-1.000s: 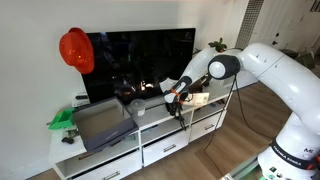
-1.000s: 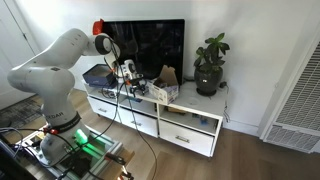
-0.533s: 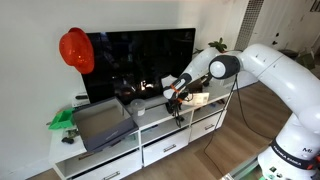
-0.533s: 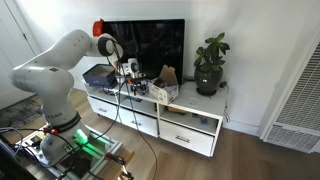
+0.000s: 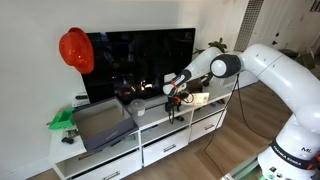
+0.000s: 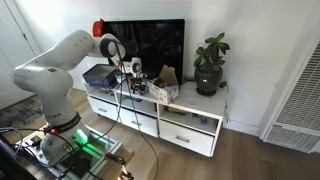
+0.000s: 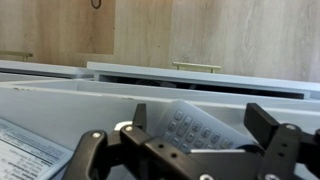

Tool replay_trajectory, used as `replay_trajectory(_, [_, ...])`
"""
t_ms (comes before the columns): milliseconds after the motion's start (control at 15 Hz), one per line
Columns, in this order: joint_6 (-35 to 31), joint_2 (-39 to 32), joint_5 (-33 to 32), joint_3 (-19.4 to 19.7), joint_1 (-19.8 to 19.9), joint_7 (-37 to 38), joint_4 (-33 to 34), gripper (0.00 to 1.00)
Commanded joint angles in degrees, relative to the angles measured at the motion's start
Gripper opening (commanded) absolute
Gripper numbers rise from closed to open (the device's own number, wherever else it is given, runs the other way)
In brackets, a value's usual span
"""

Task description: Turn the white object clockwise on the tv stand

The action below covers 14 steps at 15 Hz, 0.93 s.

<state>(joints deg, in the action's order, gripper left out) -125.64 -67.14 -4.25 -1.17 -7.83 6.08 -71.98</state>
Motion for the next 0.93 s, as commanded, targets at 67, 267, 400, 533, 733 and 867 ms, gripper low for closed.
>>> replay_trajectory(67, [-8.09, -3.0, 5.42, -0.62, -0.23, 7.09, 3.78, 1.0])
replay_trajectory(267, [-12.55, -4.34, 6.99, 0.16, -1.08, 11.98, 4.75, 1.0])
replay_trajectory(400, [-12.94, -4.53, 8.45, 0.69, -1.62, 17.18, 5.17, 1.0])
replay_trajectory(533, [-12.45, -4.77, 9.37, 1.82, -2.71, 22.62, 5.95, 1.0])
replay_trajectory(733, [-10.81, -4.96, 10.69, 3.73, -4.85, 31.69, 7.12, 1.0])
replay_trajectory(867, [-9.54, -4.9, 11.2, 4.8, -6.41, 38.85, 7.7, 1.0])
